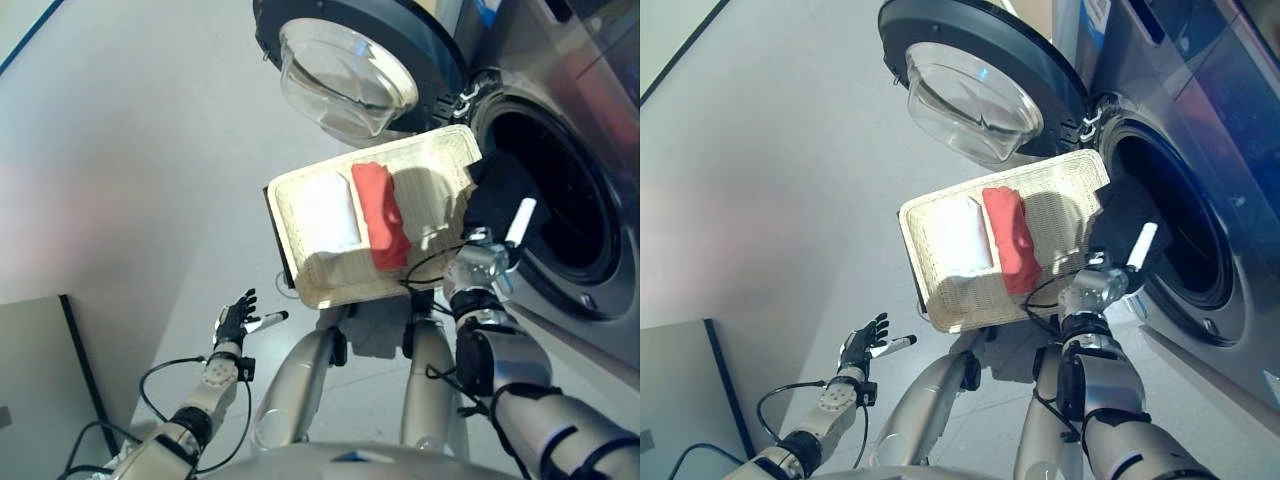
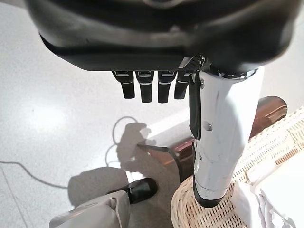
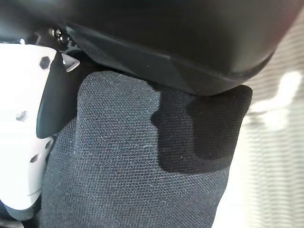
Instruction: Pick up the clothes and place them into the washing machine
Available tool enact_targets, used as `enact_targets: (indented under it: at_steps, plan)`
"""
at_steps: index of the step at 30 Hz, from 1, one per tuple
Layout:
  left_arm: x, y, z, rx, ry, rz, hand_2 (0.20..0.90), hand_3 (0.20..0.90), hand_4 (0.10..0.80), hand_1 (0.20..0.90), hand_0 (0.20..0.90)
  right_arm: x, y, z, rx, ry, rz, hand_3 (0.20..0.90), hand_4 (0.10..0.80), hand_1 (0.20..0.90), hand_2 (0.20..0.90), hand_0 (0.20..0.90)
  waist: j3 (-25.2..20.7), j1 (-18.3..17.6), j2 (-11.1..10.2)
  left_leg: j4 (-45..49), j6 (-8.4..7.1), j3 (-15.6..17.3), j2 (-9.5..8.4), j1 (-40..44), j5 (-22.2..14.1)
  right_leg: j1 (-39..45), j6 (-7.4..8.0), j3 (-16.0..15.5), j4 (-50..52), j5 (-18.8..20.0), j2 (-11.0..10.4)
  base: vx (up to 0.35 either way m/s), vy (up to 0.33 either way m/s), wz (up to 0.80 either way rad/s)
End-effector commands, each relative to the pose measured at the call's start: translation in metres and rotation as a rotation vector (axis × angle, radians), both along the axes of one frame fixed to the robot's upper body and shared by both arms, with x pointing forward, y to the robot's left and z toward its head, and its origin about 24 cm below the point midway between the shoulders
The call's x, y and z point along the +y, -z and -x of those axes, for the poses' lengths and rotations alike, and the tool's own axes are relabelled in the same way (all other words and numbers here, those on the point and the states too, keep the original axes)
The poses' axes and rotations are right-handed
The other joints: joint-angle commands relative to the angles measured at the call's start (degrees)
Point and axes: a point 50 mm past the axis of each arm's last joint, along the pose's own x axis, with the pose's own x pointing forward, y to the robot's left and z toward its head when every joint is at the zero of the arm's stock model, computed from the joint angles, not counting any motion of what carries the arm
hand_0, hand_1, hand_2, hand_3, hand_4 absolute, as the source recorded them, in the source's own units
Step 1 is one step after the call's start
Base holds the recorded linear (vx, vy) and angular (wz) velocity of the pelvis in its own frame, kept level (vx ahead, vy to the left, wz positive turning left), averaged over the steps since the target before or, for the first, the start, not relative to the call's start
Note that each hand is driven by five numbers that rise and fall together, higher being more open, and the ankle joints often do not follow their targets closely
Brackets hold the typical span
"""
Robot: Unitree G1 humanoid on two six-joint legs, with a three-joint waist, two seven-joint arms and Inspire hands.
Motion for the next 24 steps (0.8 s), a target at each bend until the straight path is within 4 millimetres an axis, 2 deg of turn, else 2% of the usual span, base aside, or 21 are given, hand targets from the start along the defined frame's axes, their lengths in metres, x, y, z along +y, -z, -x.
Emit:
enact_targets:
  at_steps: [1,2,4,7,9,14,15,17,19,20,21,22,24]
  plan:
    - [0.006,0.002,0.004,-0.01,-0.007,-0.039,0.9,0.9,0.8,0.9,0.9,-0.039,-0.07,0.0,-0.165,0.148,0.208,0.2,0.3,0.2,0.2,0.2,-2.04,-0.64,1.36,5.47,-4.98,-1.07,-1.45,-1.46,-5.68,5.84,1.78,0.69,-14.81,9.6,-2.02,0.019,0.041,0.03]
    - [0.007,-0.001,0.002,-0.03,-0.001,-0.04,0.9,0.9,0.8,0.9,0.9,-0.054,-0.095,0.002,-0.192,0.202,0.243,0.2,0.3,0.2,0.2,0.2,-2.23,-0.48,2.15,5.48,-5.1,-0.92,-1.83,-1.6,-5.71,5.33,1.75,1.13,-14.33,9.38,-2.26,0.0,0.0,0.0]
    - [0.011,-0.005,0.0,-0.053,0.001,-0.041,0.9,0.9,0.8,0.9,0.9,-0.069,-0.128,0.004,-0.242,0.248,0.292,0.2,0.3,0.2,0.2,0.2,-2.33,0.03,2.97,5.46,-5.15,-0.88,-2.19,-1.93,-5.6,4.43,1.71,1.55,-13.54,9.04,-2.38,-0.016,0.03,0.04]
    - [0.017,-0.011,-0.005,-0.085,-0.007,-0.044,0.9,0.9,0.8,0.9,0.9,-0.084,-0.173,0.007,-0.282,0.291,0.353,0.2,0.3,0.2,0.2,0.2,-1.81,1.43,4.16,8.2,-4.83,-0.27,-2.07,-4.47,-6.34,0.93,1.43,1.86,-9.7,7.79,-2.23,-0.045,0.01,0.02]
    - [0.02,-0.013,-0.009,-0.093,-0.017,-0.056,0.9,0.9,0.8,0.9,0.9,-0.09,-0.199,0.009,-0.315,0.291,0.402,0.2,0.3,0.2,0.2,0.2,-1.12,1.83,3.86,14.3,-4.74,0.84,-1.59,-8.57,-8.32,-2.68,0.85,2.15,-4.96,6.39,-1.88,-0.083,-0.074,-0.07]
    - [0.027,-0.012,-0.006,-0.076,-0.027,-0.072,0.9,0.9,0.8,0.9,0.9,-0.085,-0.229,0.011,-0.374,0.286,0.502,0.2,0.3,0.2,0.2,0.2,-0.39,0.66,2.37,25.65,-4.73,0.8,-0.05,-13.41,-14.77,-7.46,0.08,2.89,5.99,0.16,-1.44,0.044,-0.088,0.07]
    - [0.029,-0.012,-0.004,-0.079,-0.027,-0.069,0.9,0.9,0.8,0.9,0.9,-0.089,-0.25,0.019,-0.409,0.314,0.56,0.2,0.3,0.2,0.2,0.2,-0.15,0.26,2.22,27.55,-4.53,1.02,0.12,-14.18,-15.85,-8.85,-0.28,2.92,8.52,-0.71,-1.45,0.024,-0.042,0.04]
    - [0.03,-0.013,-0.003,-0.087,-0.023,-0.065,0.9,0.9,0.8,0.9,0.9,-0.093,-0.271,0.028,-0.427,0.34,0.621,0.2,0.3,0.2,0.2,0.2,-0.41,0.11,2.36,28.0,-4.59,1.3,0.12,-14.72,-16.25,-9.75,-0.48,3.26,9.26,-1.11,-1.51,0.031,0.0,-0.04]
    - [0.031,-0.016,-0.003,-0.107,-0.025,-0.056,0.9,0.9,0.8,0.9,0.9,-0.086,-0.304,0.041,-0.52,0.379,0.697,0.2,0.3,0.2,0.2,0.2,-0.78,0.15,2.8,27.44,-4.57,1.53,0.07,-14.9,-16.22,-10.74,-0.5,3.78,9.56,-1.21,-1.53,0.032,0.037,-0.04]
    - [0.03,-0.016,-0.003,-0.108,-0.026,-0.049,0.9,0.9,0.8,0.9,0.9,-0.084,-0.309,0.043,-0.533,0.389,0.709,0.362,0.416,0.362,0.362,0.362,-0.92,0.17,2.97,27.22,-4.56,1.62,0.0,-14.92,-16.11,-10.77,-0.51,3.9,9.36,-1.26,-1.49,0.045,0.043,-0.03]
    - [0.032,-0.016,-0.003,-0.108,-0.039,-0.047,0.9,0.9,0.8,0.9,0.9,-0.079,-0.316,0.045,-0.56,0.396,0.727,0.455,0.482,0.455,0.455,0.455,-1.15,0.29,2.99,26.8,-4.56,1.69,-0.04,-14.76,-15.92,-10.78,-0.56,3.97,9.26,-1.2,-1.25,0.045,0.031,-0.08]
    - [0.032,-0.016,-0.003,-0.109,-0.043,-0.047,0.9,0.9,0.8,0.9,0.9,-0.076,-0.317,0.045,-0.568,0.392,0.729,0.9,0.8,0.9,0.9,0.9,-1.14,0.25,3.12,26.31,-4.53,1.84,-0.05,-14.58,-15.81,-10.82,-0.59,4.17,9.0,-1.14,-1.09,0.046,0.028,-0.13]
    - [0.033,-0.015,-0.001,-0.099,-0.053,-0.054,0.9,0.9,0.8,0.9,0.9,-0.07,-0.308,0.036,-0.547,0.358,0.715,0.9,0.8,0.9,0.9,0.9,-1.27,0.31,3.24,25.28,-4.53,1.96,-0.12,-14.04,-15.45,-10.48,-0.53,4.25,8.26,-0.81,-0.88,0.038,0.022,-0.13]
